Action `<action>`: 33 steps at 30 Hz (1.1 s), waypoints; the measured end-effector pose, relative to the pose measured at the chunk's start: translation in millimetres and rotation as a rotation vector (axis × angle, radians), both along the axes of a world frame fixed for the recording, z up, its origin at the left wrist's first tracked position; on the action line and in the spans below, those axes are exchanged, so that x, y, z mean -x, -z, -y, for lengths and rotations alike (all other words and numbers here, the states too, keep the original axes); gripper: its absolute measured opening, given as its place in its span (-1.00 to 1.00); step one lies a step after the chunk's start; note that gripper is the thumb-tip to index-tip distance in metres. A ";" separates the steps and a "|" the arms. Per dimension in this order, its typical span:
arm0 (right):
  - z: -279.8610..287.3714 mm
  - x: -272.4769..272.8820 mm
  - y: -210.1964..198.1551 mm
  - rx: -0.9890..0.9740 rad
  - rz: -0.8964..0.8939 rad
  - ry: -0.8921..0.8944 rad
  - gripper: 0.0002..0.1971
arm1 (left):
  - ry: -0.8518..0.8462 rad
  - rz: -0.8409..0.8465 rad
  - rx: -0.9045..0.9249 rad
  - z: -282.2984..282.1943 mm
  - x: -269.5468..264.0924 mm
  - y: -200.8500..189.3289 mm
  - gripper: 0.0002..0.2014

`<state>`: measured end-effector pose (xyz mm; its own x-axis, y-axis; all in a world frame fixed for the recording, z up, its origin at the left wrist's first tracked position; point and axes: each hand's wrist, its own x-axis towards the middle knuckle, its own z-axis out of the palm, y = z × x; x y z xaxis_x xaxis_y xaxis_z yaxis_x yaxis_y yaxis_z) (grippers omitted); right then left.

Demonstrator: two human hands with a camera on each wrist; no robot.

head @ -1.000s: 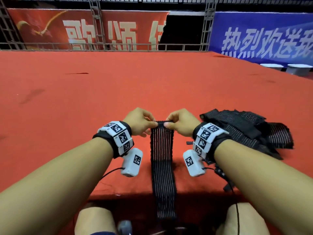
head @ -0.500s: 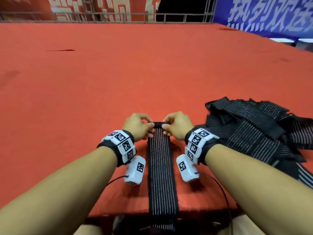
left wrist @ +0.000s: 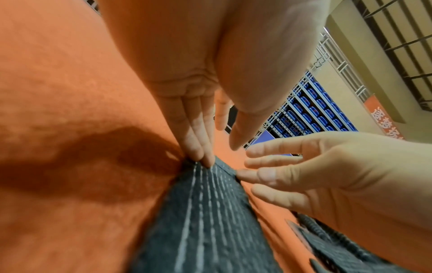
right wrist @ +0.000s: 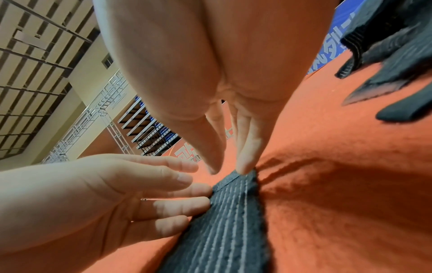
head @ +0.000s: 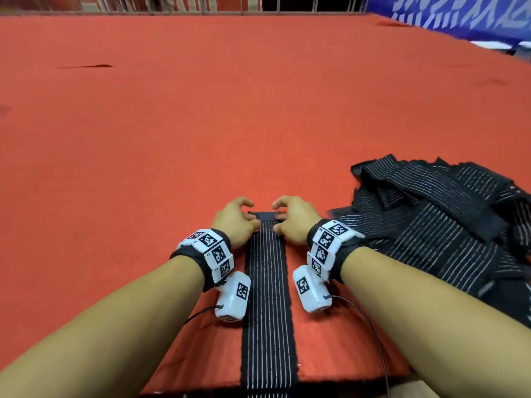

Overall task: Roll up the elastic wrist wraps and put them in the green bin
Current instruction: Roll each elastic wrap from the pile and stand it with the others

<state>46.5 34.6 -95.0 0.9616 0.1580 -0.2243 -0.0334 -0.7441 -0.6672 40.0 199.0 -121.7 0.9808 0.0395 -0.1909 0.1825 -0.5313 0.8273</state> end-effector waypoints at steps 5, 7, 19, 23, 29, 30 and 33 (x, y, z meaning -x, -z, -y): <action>4.0 1.4 -0.7 0.007 -0.012 0.003 -0.52 | 0.014 0.001 -0.060 4.7 0.7 -7.6 -0.64; 8.3 4.9 -3.6 -0.006 0.011 0.009 -0.57 | 0.047 0.024 -0.089 8.1 2.5 -14.3 -0.67; 89.2 66.5 -62.4 0.038 0.231 0.109 -0.78 | 0.249 0.247 -0.072 108.9 29.4 -67.9 -0.79; 135.6 83.4 -70.6 0.043 0.261 0.212 -0.84 | 0.337 0.253 -0.040 155.9 37.6 -75.4 -0.81; 199.2 100.5 -68.4 0.102 0.307 0.412 -0.83 | 0.429 0.243 -0.131 213.7 49.6 -75.3 -0.74; 207.4 102.0 -67.9 0.125 0.315 0.439 -0.85 | 0.442 0.243 -0.156 220.8 50.9 -74.5 -0.72; 229.0 107.3 -65.4 0.203 0.328 0.516 -0.89 | 0.462 0.237 -0.165 238.3 55.8 -73.3 -0.74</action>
<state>-60.8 -194.4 -29.5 0.9264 -0.3576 0.1178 -0.2387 -0.7997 -0.5509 -15.8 -39.3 -48.3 0.9187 -0.3948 0.0097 -0.2819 -0.6384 0.7162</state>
